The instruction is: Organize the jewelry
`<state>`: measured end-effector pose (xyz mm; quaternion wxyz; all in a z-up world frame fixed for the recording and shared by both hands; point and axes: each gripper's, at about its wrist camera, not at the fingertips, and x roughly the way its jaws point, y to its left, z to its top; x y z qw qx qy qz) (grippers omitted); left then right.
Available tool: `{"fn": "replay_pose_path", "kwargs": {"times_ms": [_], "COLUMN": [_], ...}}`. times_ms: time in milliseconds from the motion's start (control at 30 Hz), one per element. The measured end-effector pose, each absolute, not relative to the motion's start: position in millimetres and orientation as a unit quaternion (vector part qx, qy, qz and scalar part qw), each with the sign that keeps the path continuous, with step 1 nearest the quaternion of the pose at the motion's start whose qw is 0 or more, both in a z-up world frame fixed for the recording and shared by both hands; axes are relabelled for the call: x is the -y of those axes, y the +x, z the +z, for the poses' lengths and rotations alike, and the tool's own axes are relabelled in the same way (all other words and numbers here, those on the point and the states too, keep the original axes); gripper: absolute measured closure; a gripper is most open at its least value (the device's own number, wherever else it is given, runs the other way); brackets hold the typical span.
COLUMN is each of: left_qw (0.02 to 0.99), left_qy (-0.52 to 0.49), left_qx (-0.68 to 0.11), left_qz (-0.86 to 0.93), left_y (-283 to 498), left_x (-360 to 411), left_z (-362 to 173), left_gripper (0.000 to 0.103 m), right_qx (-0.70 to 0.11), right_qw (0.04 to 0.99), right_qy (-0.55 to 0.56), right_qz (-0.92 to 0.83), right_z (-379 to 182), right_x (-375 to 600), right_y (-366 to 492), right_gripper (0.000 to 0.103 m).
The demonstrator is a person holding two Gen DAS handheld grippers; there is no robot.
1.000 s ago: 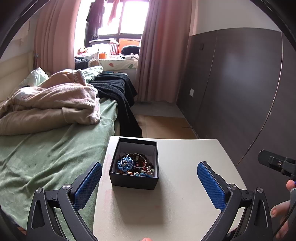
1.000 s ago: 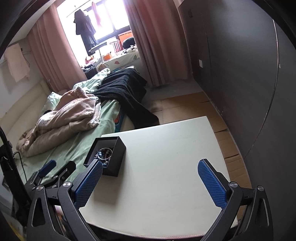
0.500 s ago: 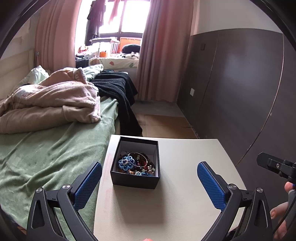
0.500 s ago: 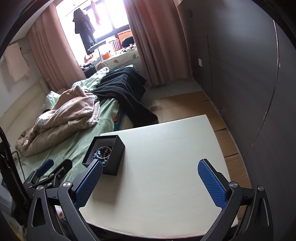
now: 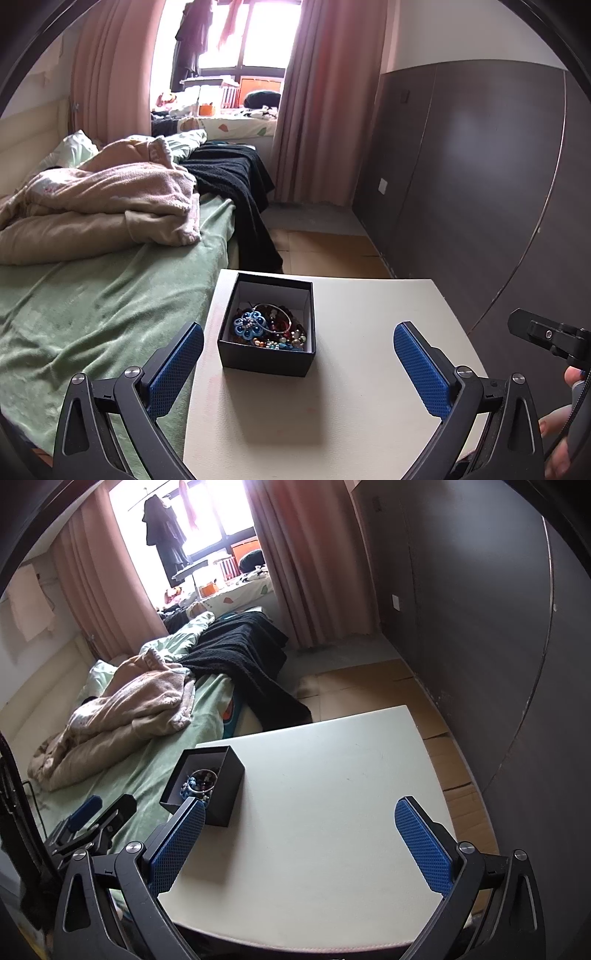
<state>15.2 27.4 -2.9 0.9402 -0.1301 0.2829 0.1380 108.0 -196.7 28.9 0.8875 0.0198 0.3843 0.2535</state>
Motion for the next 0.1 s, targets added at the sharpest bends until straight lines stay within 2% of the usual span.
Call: {"fn": "replay_pose_path", "kwargs": {"times_ms": [100], "left_qw": [0.941], "left_qy": [-0.125], "left_qx": [-0.285], "left_qz": [0.137], "left_y": [16.7], "left_x": [-25.1], "left_z": [-3.1], "left_gripper": [0.000], "right_qx": [-0.386], "right_qw": [0.887], "right_qy": [0.020], "right_qz": [0.252], "right_z": [27.6], "right_x": [197.1], "right_y": [108.2], "right_gripper": [0.000]}}
